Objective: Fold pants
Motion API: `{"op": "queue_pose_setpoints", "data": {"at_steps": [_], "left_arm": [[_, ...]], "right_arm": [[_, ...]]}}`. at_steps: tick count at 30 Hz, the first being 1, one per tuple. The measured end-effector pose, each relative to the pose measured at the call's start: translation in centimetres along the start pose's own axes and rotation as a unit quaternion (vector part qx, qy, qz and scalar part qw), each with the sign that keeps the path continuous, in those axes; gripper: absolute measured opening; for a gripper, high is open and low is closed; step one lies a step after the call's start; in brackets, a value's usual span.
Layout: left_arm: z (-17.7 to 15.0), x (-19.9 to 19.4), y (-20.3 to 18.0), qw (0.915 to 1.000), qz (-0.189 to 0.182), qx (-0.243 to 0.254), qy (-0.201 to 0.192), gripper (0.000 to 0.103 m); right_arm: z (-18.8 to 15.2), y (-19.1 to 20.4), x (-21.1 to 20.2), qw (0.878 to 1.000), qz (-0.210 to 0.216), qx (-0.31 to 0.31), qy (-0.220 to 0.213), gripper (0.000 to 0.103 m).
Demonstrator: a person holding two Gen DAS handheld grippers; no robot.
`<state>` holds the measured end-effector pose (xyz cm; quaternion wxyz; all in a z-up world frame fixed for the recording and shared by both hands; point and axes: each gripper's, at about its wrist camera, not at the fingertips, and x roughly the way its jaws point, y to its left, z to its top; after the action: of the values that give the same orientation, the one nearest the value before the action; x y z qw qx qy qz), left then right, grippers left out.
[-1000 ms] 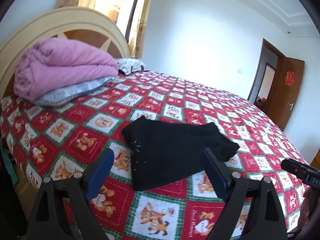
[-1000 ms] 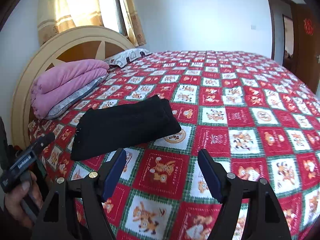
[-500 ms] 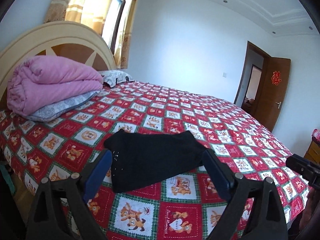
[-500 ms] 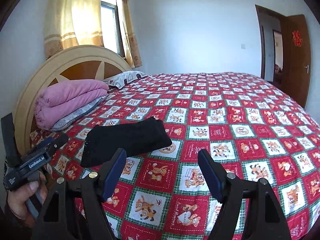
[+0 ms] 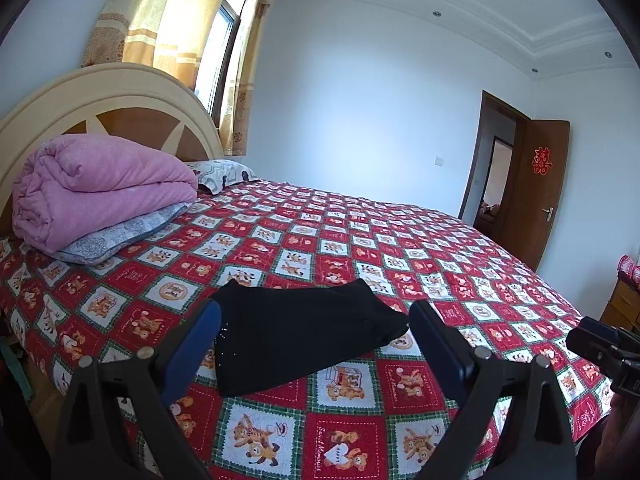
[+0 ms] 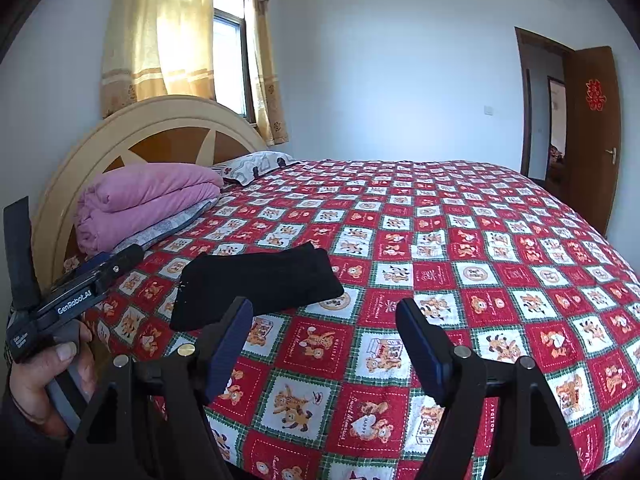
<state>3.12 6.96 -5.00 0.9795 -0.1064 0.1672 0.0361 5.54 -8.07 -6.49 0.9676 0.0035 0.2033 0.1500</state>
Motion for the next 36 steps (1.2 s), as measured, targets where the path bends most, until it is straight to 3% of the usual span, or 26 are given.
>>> {"op": "queue_pose_setpoints", "data": {"at_steps": [7, 19, 36], "left_arm": [[0.0, -0.2, -0.3, 0.9999, 0.008, 0.01, -0.002, 0.103], [0.3, -0.7, -1.6, 0.9982, 0.031, 0.05, -0.014, 0.103], [-0.1, 0.0, -1.2, 0.9981, 0.043, 0.043, -0.004, 0.103]], "right_arm": [[-0.1, -0.2, -0.4, 1.0, -0.005, 0.003, -0.004, 0.08], [-0.4, -0.2, -1.1, 1.0, -0.015, -0.004, -0.013, 0.081], [-0.8, 0.1, -0.8, 1.0, -0.018, -0.012, -0.007, 0.081]]}}
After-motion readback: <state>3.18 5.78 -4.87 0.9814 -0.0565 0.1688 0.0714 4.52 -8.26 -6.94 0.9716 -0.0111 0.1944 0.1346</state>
